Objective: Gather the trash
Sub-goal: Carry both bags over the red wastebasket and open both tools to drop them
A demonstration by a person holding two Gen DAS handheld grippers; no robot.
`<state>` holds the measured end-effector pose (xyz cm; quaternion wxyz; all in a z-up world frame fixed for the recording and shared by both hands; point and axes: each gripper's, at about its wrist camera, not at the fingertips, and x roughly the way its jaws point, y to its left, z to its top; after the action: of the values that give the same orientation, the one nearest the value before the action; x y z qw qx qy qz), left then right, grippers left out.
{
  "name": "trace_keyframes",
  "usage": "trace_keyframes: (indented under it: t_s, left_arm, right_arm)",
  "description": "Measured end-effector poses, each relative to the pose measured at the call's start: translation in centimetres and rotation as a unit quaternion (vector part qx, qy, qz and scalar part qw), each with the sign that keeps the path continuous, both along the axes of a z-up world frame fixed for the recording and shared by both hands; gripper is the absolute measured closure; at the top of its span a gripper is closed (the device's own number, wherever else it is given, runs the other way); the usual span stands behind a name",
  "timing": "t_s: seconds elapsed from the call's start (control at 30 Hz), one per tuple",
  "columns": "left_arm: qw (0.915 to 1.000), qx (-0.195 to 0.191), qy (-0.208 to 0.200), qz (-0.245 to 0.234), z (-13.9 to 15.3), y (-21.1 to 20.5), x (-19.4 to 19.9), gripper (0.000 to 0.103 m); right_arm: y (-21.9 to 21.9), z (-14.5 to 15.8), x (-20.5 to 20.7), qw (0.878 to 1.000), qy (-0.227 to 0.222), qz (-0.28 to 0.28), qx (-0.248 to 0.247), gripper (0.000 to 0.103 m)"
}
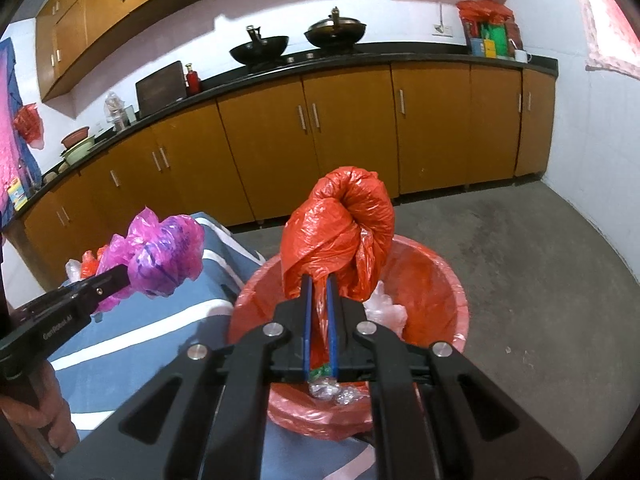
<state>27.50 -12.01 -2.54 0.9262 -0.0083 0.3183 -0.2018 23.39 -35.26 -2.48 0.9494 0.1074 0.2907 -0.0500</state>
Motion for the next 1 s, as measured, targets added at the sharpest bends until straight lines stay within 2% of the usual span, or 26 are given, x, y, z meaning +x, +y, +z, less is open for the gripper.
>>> trace_keyframes:
  t_s: [0.37, 0.43, 0.5, 0.57, 0.77, 1.0]
  left_arm:
    - [0.9993, 0.007, 0.016, -0.034, -1.6, -5.0, 1.4, 0.087]
    - [0.9989, 0.009, 0.023, -0.04, -2.2, -5.9, 1.7, 0.084]
    - [0.9985, 0.011, 0.031, -0.044, -2.9, -6.4, 1.8, 0.073]
    - [0.9982, 0.012, 0.036, -0.047, -3.4, -6.5, 1.9, 0.068]
    - [0.9984, 0.015, 0.045, -0.03, -4.3, -5.3, 2.2, 0.066]
    - [0.9987, 0.018, 0.047, 0.015, -4.5, -1.6, 2.9, 0.066]
  right_arm:
    - [-3.2, -1.1, 0.9, 1.0, -0.003, -0.014, 0.011, 0.094]
    - [-3.7, -1.4, 1.0, 1.0, -0.005, -0.012, 0.018, 0.089]
    - [-4.2, -1.9, 1.0, 1.0, -0.002, -0.013, 0.026, 0.087]
    - [-4.6, -2.4, 0.8, 0.999, 0.0, -0.015, 0.033, 0.076]
    - [-5.3, -3.5, 0.8, 0.999, 0.011, -0.024, 0.038, 0.075]
    - [-4.6, -3.1, 1.3, 0.999, 0.011, -0.024, 0.037, 0.075]
